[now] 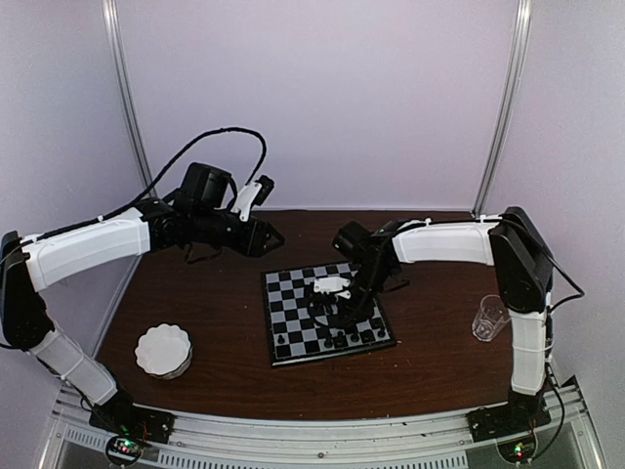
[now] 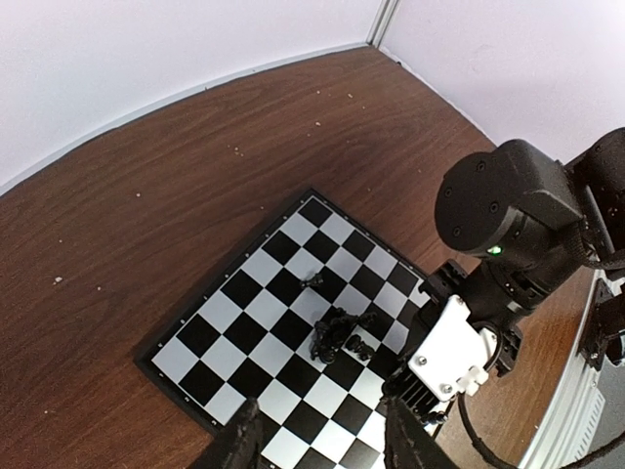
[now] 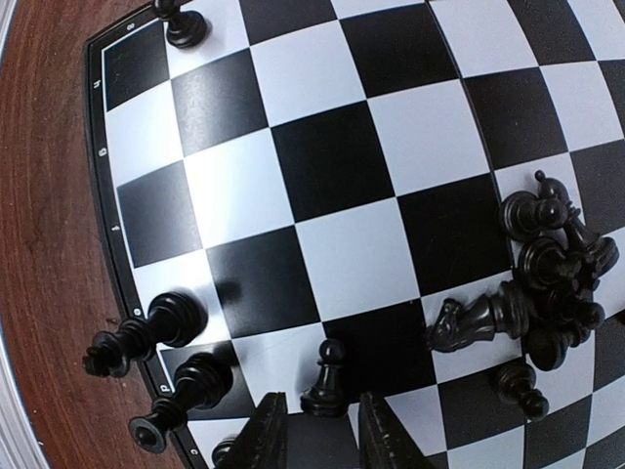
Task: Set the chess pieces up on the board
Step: Pick up the pawn from the chessboard.
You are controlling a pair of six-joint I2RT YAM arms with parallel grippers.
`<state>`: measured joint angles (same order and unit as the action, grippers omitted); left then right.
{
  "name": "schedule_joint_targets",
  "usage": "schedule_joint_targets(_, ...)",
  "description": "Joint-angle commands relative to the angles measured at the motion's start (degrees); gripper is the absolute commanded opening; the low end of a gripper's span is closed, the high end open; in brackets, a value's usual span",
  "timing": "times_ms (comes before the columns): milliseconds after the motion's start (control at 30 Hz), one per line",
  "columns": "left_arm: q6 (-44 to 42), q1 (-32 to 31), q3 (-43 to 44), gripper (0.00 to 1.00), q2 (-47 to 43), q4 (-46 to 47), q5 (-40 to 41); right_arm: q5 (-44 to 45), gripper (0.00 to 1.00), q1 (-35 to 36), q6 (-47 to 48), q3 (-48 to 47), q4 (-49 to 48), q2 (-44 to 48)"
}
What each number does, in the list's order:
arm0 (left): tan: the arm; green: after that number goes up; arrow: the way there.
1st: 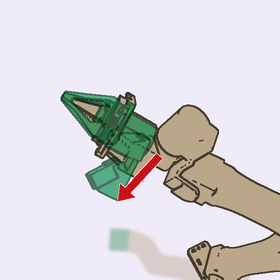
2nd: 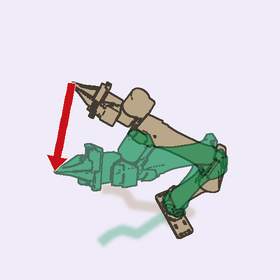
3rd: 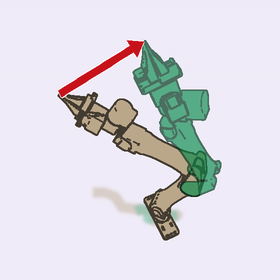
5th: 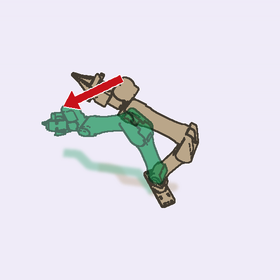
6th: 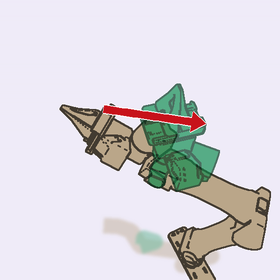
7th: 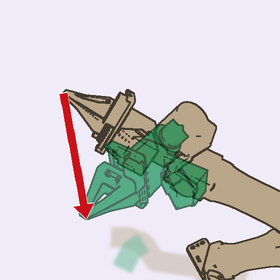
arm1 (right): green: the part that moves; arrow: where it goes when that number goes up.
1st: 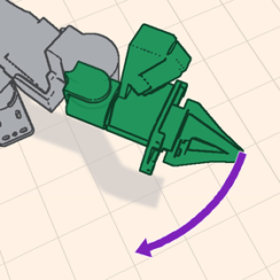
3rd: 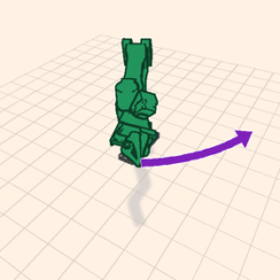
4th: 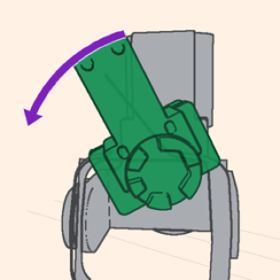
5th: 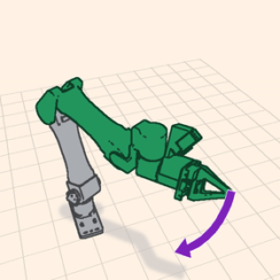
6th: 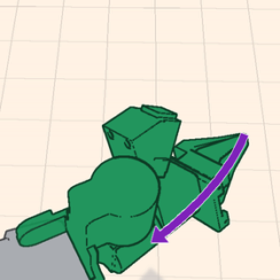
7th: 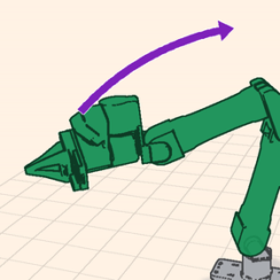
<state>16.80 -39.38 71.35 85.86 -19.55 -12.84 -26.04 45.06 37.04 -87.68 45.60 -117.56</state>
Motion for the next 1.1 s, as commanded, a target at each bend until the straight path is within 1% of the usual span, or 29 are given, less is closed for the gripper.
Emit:
schedule_joint_targets(0,-0.8,0.0,-0.35,0.43,-1.62,2.05,-0.23,1.4,0.27,0.55,-0.5,-1.35,-0.32,-1.72)
schedule_joint_targets(333,-1.06,0.0,-0.43,0.43,-1.56,1.97,-0.1,3.2,0.25,1.25,-0.67,-0.94,-1.75,-2.3)
schedule_joint_targets(500,-1.12,0.0,-0.51,0.43,-1.23,1.92,0.09,3.8,0.13,1.19,-0.92,-1.09,-1.12,-1.48)
schedule_joint_targets(667,-0.43,0.02,-0.58,0.43,-0.18,2.45,-0.85,2.94,0.1,0.38,-1.08,0.2,0.01,4.55)
schedule_joint_targets(800,2.37,0.0,-1.21,0.43,1.46,5.52,-6.51,-1.41,0.1,-1.55,-1.73,0.42,2.02,10.59)
schedule_joint_targets(900,8.07,-0.04,-0.81,0.44,3.43,9.16,-13.29,-5.1,0.1,-3.3,-2.66,0.64,3.26,15.29)
schedule_joint_targets(967,12.9,-0.51,-1.26,0.44,4.99,14.43,-18.82,-6.88,0.1,-4.03,-3.51,1.14,3.36,18.03)
schedule_joint_targets(1067,21.87,-2.43,-2.81,0.44,6.81,24.73,-24.52,-8.89,0.11,-4.64,-4.95,2.28,2.82,21.58)
